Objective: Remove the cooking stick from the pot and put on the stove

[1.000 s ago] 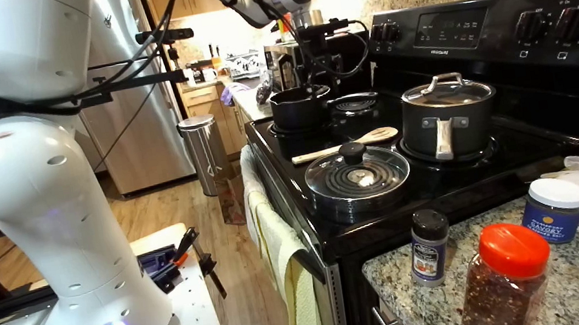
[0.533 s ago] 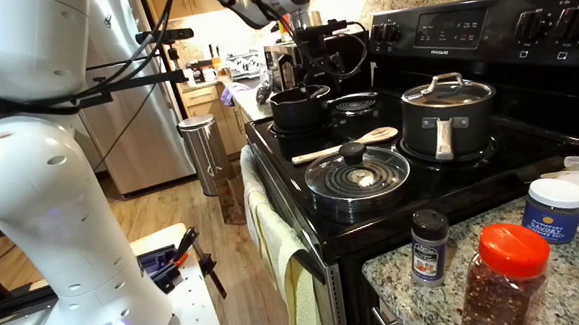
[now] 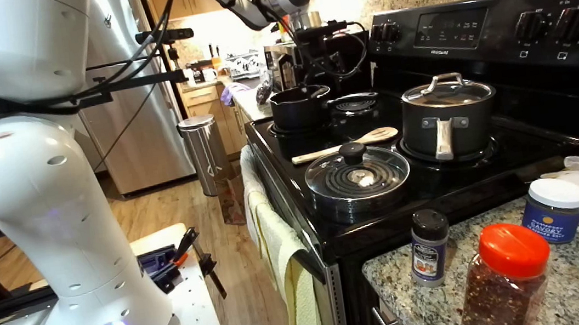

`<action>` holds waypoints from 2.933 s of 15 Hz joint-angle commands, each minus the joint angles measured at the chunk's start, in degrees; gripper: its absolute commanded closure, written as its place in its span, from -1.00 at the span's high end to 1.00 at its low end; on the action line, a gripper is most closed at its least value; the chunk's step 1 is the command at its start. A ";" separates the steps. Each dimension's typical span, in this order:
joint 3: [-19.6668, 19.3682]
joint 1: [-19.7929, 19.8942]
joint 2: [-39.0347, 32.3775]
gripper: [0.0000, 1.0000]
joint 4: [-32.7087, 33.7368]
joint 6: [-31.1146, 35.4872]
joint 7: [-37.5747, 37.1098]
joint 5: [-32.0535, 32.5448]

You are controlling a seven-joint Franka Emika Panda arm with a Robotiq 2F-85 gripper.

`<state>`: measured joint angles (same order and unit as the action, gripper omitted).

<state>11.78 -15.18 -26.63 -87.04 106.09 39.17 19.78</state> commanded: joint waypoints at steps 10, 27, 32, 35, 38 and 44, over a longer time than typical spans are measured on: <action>-0.35 -0.04 -0.48 -0.34 3.04 -1.83 0.07 0.71; -0.06 0.55 1.89 -0.86 2.57 -1.87 0.26 -0.48; 0.35 1.54 5.53 -0.86 0.40 -0.51 0.09 -2.90; 0.30 2.73 9.02 -0.86 -2.11 1.53 -0.86 -5.85; -0.17 4.84 13.13 -0.86 -6.19 6.72 -2.29 -10.65; -2.20 10.14 19.73 -0.86 -17.86 20.13 -2.97 -22.86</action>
<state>10.03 -7.63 -11.83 -96.39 119.32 36.80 2.68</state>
